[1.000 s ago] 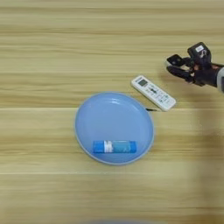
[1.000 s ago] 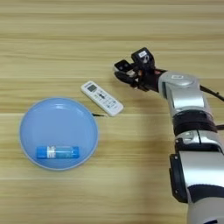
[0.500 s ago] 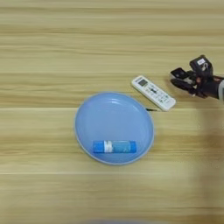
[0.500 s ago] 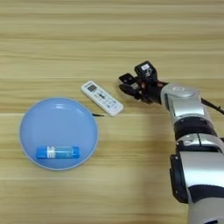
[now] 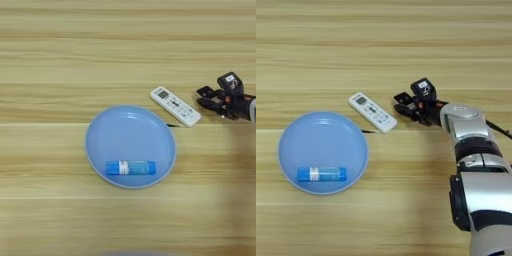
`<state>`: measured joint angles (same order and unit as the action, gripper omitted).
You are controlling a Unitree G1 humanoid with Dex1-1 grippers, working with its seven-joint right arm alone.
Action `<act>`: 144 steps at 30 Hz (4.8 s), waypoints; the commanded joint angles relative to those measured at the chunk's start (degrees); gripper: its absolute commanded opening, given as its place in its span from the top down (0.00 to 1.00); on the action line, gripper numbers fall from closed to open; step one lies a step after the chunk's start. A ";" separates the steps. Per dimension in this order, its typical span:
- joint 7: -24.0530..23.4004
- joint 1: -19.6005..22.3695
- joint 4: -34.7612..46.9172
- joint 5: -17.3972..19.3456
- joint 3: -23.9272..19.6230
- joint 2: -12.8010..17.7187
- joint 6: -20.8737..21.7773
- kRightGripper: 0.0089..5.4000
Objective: Move the objects on the table
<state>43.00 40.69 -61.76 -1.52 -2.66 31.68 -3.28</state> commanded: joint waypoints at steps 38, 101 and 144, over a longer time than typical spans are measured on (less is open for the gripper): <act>5.52 -2.06 40.13 6.54 -0.77 0.59 -10.10 0.00; 24.58 -18.83 65.99 1.79 23.58 1.97 -8.58 0.00; 24.87 -20.51 60.08 -2.26 25.46 -0.09 -4.50 0.74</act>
<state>69.26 17.98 -3.52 -3.95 24.13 30.61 -8.20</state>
